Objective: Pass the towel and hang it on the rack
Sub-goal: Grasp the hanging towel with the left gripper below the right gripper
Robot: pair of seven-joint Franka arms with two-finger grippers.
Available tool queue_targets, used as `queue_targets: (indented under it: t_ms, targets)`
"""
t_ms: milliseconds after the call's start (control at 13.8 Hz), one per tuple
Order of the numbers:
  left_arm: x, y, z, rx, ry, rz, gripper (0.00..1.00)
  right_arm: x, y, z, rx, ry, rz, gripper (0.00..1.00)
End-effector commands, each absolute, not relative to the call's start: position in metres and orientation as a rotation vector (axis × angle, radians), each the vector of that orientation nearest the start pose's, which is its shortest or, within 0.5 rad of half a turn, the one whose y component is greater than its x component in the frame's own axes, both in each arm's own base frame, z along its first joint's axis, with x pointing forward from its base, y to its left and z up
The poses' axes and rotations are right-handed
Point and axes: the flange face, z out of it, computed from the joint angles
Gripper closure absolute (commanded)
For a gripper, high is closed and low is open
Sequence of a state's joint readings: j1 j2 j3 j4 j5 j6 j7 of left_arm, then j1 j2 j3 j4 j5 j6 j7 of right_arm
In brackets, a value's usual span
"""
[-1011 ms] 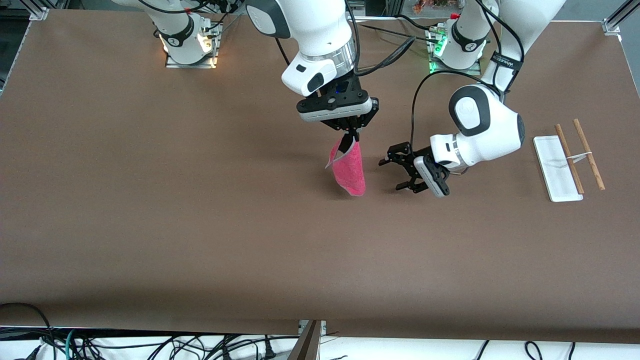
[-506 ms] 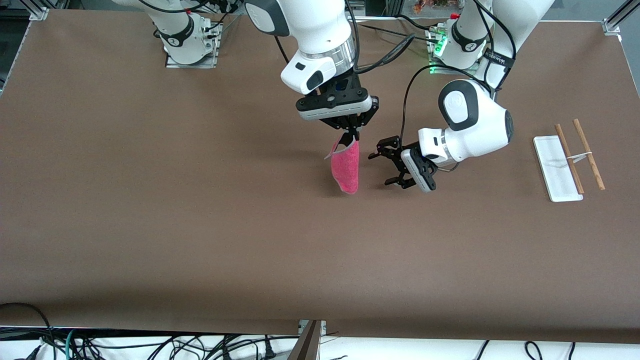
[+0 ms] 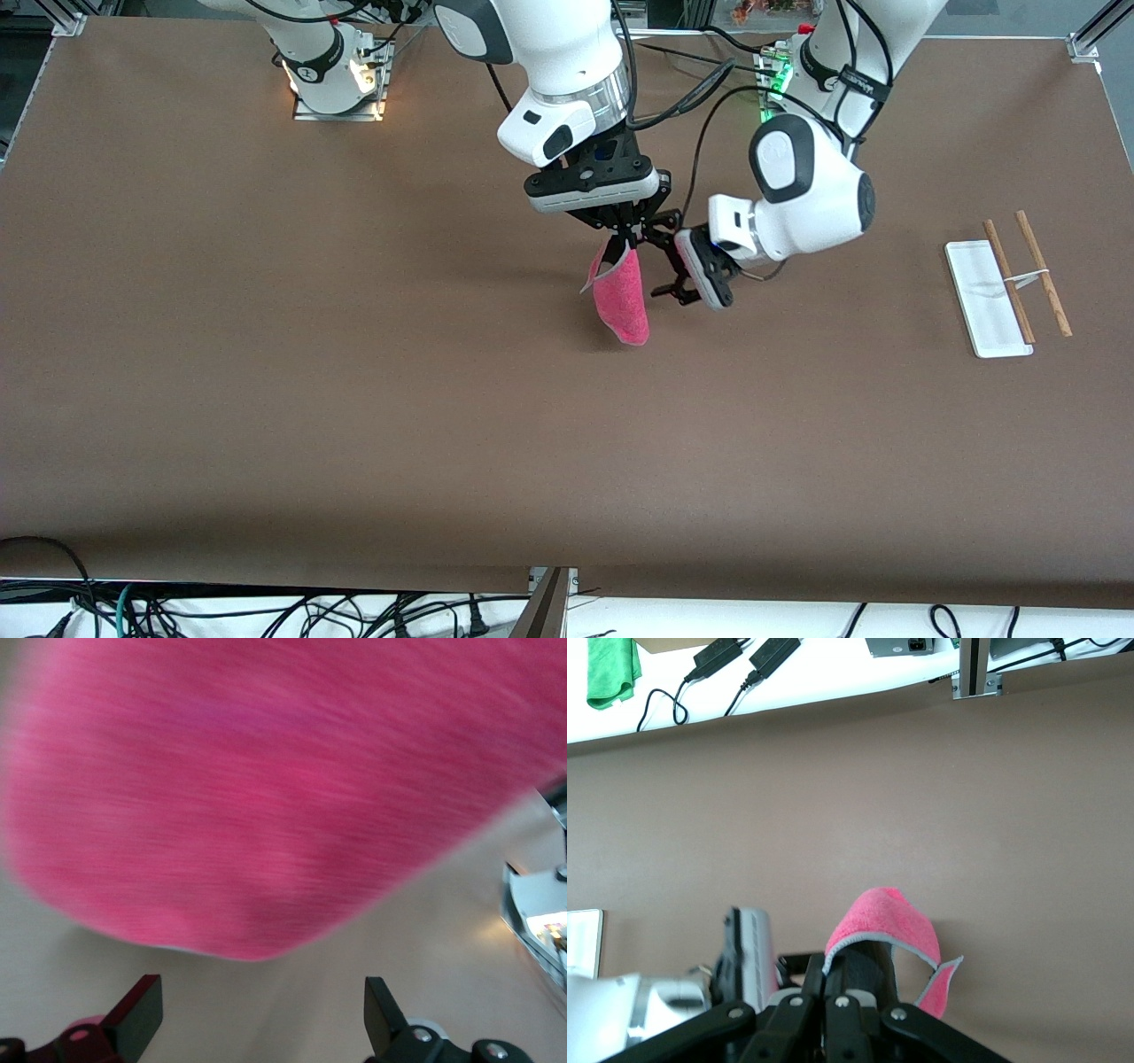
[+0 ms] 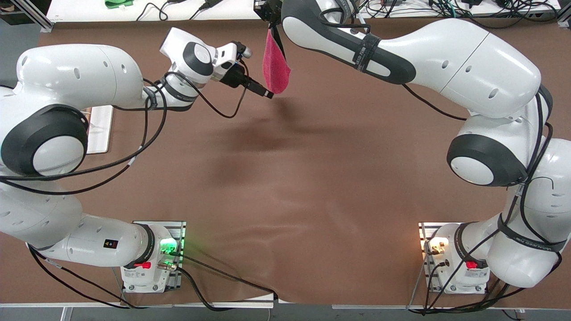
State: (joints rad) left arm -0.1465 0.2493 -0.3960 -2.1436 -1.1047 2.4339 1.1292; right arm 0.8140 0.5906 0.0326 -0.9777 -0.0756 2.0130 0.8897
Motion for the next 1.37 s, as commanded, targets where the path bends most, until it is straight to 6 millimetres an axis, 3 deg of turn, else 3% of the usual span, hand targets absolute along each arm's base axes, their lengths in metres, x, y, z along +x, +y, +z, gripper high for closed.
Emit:
queue_targets:
  t_ms: [0,506,939,1011,1084,1156,1300]
  targets:
    - [0.466,-0.307,0.319,2.147,-0.961,0.343,0.0,0.506,0.552,0.585,-2.8,0.047,-0.475,1.0]
    - [0.494,-0.312,0.313,2.164,-0.966,0.395,0.0,0.506,0.552,0.585,-2.8,0.045,-0.475,1.0]
    - [0.533,-0.319,0.321,2.16,-1.018,0.475,0.01,0.506,0.552,0.585,-2.799,0.044,-0.476,1.0]
    - [0.543,-0.315,0.325,2.17,-1.08,0.493,0.14,0.506,0.552,0.585,-2.8,0.045,-0.475,1.0]
    - [0.549,-0.312,0.327,2.178,-1.133,0.504,0.34,0.506,0.552,0.585,-2.799,0.044,-0.476,1.0]
    - [0.553,-0.311,0.33,2.18,-1.158,0.514,0.63,0.506,0.552,0.585,-2.799,0.047,-0.477,1.0]
    - [0.556,-0.308,0.333,2.186,-1.175,0.523,0.92,0.507,0.551,0.585,-2.8,0.048,-0.478,1.0]
